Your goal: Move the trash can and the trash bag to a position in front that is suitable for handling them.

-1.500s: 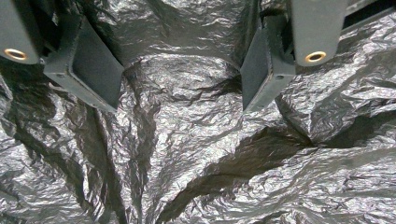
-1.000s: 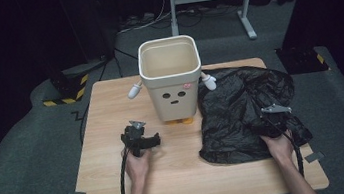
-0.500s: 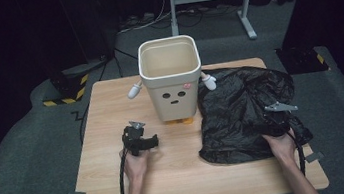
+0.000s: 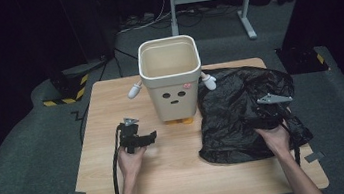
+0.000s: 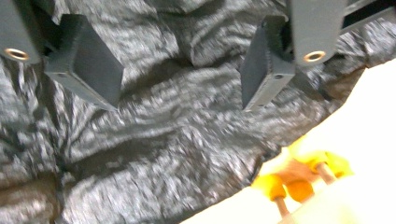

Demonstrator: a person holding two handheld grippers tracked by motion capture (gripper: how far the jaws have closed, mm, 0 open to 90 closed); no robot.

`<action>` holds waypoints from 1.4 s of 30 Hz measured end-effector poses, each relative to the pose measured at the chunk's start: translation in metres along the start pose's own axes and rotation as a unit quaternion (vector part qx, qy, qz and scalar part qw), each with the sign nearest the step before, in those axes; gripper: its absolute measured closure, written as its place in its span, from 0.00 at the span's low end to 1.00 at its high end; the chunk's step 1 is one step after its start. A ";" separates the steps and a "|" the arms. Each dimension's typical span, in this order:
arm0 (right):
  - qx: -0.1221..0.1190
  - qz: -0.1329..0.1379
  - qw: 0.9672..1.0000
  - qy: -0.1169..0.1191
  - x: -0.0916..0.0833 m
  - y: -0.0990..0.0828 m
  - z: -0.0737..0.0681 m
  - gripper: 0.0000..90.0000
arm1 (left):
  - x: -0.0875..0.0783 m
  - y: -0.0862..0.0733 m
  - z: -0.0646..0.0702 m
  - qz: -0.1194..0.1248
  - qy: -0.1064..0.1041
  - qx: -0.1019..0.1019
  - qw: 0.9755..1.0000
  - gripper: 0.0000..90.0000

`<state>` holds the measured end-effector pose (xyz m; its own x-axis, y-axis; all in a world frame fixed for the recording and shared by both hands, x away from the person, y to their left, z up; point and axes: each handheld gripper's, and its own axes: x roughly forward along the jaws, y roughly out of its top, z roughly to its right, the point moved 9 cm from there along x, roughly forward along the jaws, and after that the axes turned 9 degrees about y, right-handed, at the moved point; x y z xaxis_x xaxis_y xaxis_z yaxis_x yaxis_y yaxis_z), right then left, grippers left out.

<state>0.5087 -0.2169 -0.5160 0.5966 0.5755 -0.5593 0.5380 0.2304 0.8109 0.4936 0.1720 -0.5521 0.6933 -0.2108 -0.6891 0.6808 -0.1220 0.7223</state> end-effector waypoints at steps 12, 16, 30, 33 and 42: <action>-0.025 -0.006 0.999 0.040 0.016 0.034 -0.022 0.44 | -0.023 0.040 -0.003 0.028 0.014 0.030 0.999 0.24; -0.038 -0.004 0.998 0.048 0.019 0.049 -0.031 0.43 | -0.031 0.053 -0.002 0.040 0.011 0.032 0.999 0.28; -0.059 0.000 0.996 0.073 0.025 0.094 -0.056 0.45 | -0.049 0.090 0.002 0.056 -0.006 0.038 0.998 0.36; -0.061 -0.001 0.995 0.074 0.027 0.104 -0.058 0.45 | -0.052 0.097 0.001 0.056 -0.002 0.042 0.998 0.37; -0.065 -0.008 0.995 0.069 0.031 0.123 -0.061 0.45 | -0.049 0.109 0.003 0.037 -0.015 0.045 0.998 0.28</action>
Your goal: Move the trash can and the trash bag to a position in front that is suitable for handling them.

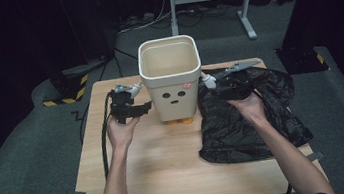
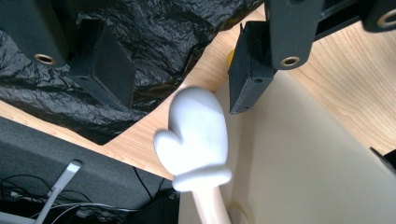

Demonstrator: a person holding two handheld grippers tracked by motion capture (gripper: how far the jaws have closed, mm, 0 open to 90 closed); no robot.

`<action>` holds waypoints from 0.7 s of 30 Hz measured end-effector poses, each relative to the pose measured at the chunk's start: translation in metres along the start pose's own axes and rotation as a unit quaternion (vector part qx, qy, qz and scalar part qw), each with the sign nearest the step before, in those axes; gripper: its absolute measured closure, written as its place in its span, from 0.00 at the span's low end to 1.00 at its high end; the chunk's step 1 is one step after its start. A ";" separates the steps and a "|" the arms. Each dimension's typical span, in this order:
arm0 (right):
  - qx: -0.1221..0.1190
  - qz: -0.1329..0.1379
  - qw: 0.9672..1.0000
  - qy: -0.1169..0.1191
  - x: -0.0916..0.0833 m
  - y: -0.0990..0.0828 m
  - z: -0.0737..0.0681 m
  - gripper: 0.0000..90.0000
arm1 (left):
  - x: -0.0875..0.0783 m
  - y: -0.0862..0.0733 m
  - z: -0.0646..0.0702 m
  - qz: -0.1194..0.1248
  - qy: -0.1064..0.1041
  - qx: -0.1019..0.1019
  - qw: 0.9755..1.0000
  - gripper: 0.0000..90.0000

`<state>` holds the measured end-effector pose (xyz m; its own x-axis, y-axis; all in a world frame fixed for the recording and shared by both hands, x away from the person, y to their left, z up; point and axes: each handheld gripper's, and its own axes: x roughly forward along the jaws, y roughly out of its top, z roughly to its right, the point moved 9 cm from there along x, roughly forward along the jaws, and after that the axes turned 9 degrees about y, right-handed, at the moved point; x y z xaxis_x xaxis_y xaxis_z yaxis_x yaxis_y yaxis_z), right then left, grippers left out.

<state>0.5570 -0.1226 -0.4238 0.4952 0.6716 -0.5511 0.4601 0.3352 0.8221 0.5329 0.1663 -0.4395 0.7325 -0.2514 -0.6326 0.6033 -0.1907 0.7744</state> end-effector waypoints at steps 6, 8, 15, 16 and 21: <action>-0.009 -0.005 1.000 0.000 0.005 0.009 -0.003 0.46 | 0.000 0.004 -0.006 -0.002 0.009 -0.002 1.000 0.33; -0.010 -0.007 1.000 0.000 0.007 0.012 -0.004 0.47 | -0.002 0.008 -0.007 -0.001 0.010 0.000 1.000 0.36; -0.014 -0.010 1.000 0.001 0.012 0.021 -0.007 0.48 | -0.004 0.021 -0.010 0.006 0.017 -0.002 1.000 0.46; -0.015 -0.008 1.000 0.002 0.012 0.023 -0.007 0.48 | -0.004 0.023 -0.010 0.008 0.017 -0.003 1.000 0.48; -0.014 -0.001 1.000 0.003 0.013 0.031 -0.009 0.50 | -0.005 0.029 -0.010 0.011 0.015 -0.006 1.000 0.53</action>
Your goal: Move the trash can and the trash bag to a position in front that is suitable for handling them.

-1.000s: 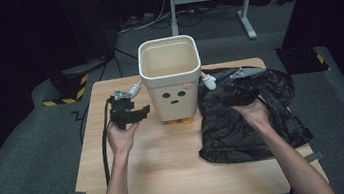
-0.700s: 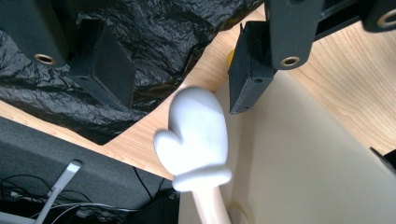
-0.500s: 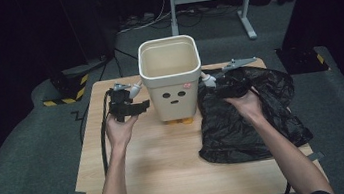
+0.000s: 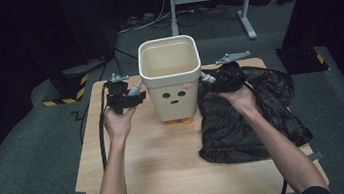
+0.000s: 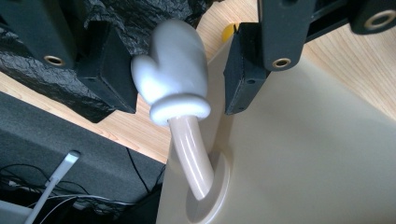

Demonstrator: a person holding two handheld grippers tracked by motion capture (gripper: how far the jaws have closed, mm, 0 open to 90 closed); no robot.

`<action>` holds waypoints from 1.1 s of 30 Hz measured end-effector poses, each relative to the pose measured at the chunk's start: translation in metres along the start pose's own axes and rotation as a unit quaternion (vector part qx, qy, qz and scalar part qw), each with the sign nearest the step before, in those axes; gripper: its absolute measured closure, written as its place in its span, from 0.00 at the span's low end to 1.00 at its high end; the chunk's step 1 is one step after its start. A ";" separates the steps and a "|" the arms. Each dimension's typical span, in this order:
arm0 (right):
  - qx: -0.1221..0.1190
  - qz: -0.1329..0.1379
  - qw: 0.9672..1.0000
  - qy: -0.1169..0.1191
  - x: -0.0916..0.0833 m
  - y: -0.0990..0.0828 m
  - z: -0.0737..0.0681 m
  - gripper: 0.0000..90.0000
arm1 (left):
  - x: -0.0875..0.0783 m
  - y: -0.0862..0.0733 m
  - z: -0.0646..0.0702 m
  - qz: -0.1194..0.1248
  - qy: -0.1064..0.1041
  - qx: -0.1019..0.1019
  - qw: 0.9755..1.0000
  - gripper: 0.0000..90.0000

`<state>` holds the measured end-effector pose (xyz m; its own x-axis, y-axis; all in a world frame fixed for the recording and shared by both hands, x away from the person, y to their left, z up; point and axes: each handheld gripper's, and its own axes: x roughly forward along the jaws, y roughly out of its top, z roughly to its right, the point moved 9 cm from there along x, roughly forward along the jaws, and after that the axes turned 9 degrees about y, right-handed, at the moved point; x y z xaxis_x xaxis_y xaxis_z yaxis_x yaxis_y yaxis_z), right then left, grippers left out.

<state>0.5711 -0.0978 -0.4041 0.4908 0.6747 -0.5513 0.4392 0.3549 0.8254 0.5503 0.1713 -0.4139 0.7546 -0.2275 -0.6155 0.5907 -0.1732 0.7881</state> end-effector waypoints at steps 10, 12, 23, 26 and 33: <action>0.007 -0.019 1.000 0.001 0.009 0.006 0.004 0.54 | 0.008 0.006 0.003 -0.014 -0.005 0.004 1.000 0.54; 0.007 -0.020 1.000 0.000 0.011 0.007 0.004 0.56 | 0.011 0.005 0.004 -0.020 -0.003 0.009 1.000 0.53; 0.008 -0.027 0.999 0.016 0.012 0.006 0.005 0.61 | 0.017 0.006 0.006 -0.020 0.006 0.017 1.000 0.72; 0.002 -0.028 1.000 0.014 0.010 0.005 0.006 0.61 | 0.015 0.006 0.007 -0.012 0.011 0.036 0.999 0.76; -0.014 -0.026 1.000 0.008 0.010 0.007 0.002 0.62 | 0.016 0.004 0.005 -0.006 -0.009 0.022 1.000 0.77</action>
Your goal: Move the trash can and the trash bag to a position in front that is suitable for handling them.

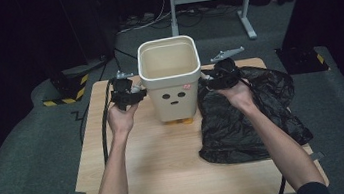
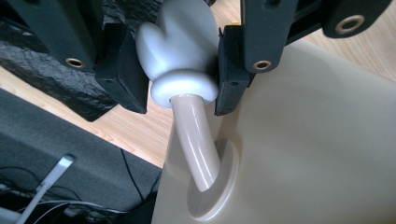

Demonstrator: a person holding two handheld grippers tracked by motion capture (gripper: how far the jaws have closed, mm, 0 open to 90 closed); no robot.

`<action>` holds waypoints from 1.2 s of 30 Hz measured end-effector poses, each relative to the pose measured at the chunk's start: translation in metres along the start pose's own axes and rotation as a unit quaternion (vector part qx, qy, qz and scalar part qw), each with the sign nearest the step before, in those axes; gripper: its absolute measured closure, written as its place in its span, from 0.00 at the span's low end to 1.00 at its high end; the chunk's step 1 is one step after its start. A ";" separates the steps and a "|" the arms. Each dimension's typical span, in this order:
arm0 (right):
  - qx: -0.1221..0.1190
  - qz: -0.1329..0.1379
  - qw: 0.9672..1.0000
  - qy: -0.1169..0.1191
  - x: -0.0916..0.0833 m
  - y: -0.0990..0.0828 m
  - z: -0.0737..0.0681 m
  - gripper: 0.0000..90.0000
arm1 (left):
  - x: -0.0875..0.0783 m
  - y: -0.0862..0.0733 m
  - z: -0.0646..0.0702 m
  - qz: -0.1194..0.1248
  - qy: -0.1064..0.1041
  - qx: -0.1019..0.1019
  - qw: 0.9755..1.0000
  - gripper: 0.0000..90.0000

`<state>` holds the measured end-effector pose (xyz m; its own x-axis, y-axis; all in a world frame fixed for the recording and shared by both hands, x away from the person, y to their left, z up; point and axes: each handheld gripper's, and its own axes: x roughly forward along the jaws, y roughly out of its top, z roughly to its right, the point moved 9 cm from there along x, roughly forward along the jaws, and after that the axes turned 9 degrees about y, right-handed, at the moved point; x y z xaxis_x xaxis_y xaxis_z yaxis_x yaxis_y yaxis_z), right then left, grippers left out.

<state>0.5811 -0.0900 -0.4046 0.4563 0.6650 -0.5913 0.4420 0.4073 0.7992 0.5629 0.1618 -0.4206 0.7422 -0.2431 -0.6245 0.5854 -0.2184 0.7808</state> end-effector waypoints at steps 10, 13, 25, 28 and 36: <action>-0.026 0.005 0.999 -0.023 -0.002 0.002 0.001 0.63 | 0.002 0.003 0.001 0.013 0.005 -0.003 1.000 0.77; -0.034 0.010 0.999 -0.027 -0.003 0.001 0.001 0.63 | 0.002 0.003 0.002 0.018 0.009 0.000 1.000 0.77; -0.057 0.029 0.996 -0.066 -0.010 0.002 0.006 0.64 | 0.004 0.010 0.010 0.031 0.010 0.002 0.999 0.78; -0.059 0.033 0.995 -0.073 -0.013 0.003 0.008 0.65 | 0.005 0.012 0.013 0.036 0.010 0.000 0.999 0.78; -0.075 0.040 0.992 -0.092 -0.020 0.003 0.012 0.66 | 0.008 0.016 0.021 0.048 0.013 0.003 0.999 0.78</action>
<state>0.5824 -0.1099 -0.3919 0.6244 0.5796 -0.5236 0.2844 0.4556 0.8435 0.5710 0.1367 -0.4137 0.8032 -0.2394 -0.5454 0.5086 -0.2010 0.8372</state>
